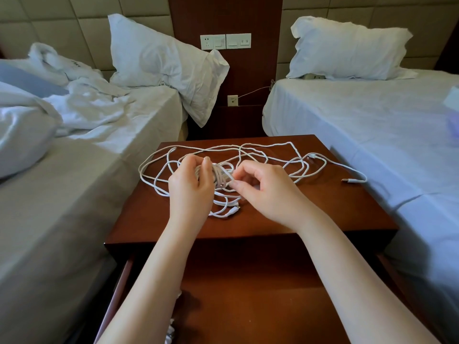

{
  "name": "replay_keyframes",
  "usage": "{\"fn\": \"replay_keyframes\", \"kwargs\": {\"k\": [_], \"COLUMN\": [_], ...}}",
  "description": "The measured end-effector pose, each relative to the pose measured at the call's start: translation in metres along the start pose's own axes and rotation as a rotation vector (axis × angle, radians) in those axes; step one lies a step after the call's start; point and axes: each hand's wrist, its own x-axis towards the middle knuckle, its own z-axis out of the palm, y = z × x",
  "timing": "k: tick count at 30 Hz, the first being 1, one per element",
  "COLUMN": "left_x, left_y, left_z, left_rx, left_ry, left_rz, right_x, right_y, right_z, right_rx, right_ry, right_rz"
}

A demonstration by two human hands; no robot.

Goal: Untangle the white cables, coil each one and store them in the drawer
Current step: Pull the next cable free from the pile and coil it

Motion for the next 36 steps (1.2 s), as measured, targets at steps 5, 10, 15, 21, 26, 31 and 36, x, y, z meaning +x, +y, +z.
{"fn": "replay_keyframes", "kwargs": {"k": [5,10,15,21,26,31,36], "left_x": [0.0,-0.003,-0.002,-0.003,-0.004,-0.002,0.0], "left_y": [-0.004,0.0,-0.001,0.007,0.013,0.014,0.014], "left_z": [0.0,0.001,0.001,0.004,0.002,-0.003,-0.005], "left_rx": [-0.019,-0.018,-0.048,-0.381,-0.453,-0.6,-0.609], "left_ry": [0.032,0.019,0.031,0.006,-0.04,-0.133,-0.223], "left_rz": [0.051,0.087,0.074,-0.107,-0.163,-0.303,-0.397], "right_x": [0.0,0.0,-0.001,0.001,0.001,0.002,0.001], "right_y": [-0.002,-0.003,0.0,0.002,0.002,0.004,0.004], "right_z": [0.001,-0.006,-0.001,-0.001,-0.003,-0.001,-0.003], "right_rx": [0.065,0.234,0.204,0.276,0.324,0.357,0.431], "right_ry": [0.004,-0.013,-0.066,0.006,0.052,0.062,-0.021], "right_rz": [0.001,0.038,0.056,0.062,0.058,0.151,0.099]}}
